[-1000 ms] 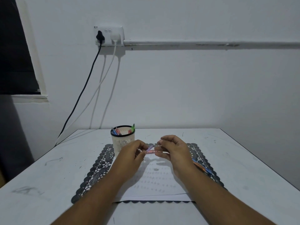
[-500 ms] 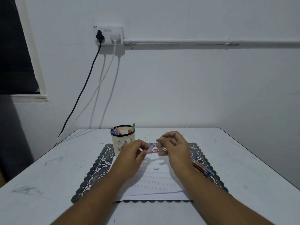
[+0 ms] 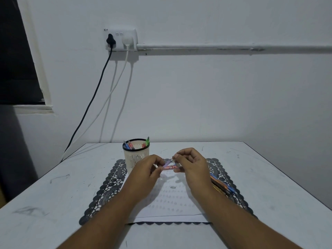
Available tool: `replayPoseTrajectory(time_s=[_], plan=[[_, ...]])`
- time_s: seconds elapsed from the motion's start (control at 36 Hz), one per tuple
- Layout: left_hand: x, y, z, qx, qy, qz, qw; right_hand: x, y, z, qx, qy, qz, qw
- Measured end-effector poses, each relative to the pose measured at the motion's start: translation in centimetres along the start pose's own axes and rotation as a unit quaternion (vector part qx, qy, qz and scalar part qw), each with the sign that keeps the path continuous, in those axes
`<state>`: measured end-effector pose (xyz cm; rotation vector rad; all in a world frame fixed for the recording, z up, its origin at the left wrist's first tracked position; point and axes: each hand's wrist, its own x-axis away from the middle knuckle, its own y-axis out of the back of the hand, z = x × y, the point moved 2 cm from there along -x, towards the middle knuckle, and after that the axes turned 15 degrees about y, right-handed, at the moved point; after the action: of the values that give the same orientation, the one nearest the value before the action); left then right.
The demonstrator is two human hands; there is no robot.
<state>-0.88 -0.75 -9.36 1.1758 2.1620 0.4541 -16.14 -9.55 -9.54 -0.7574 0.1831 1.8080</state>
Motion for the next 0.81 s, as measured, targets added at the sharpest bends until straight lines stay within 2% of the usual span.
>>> replayPoseTrajectory(time_s=[0.42,0.61,0.72,0.81], plan=[[-0.15,-0.05,0.22,-0.013,-0.001,-0.004,1.000,0.15,0.18,0.08,-0.006,-0.008,0.007,1.000],[-0.25,-0.23,0.38,-0.019,-0.009,-0.001,1.000,0.23,0.23,-0.47,0.047,-0.011,0.025,0.999],[-0.28,-0.10,0.38,-0.007,0.001,-0.004,1.000,0.30,0.37,-0.17,0.115,0.039,0.070,0.990],[-0.22,0.00,0.28,0.005,0.005,-0.004,1.000,0.10,0.62,0.27,0.195,0.100,0.104,0.970]])
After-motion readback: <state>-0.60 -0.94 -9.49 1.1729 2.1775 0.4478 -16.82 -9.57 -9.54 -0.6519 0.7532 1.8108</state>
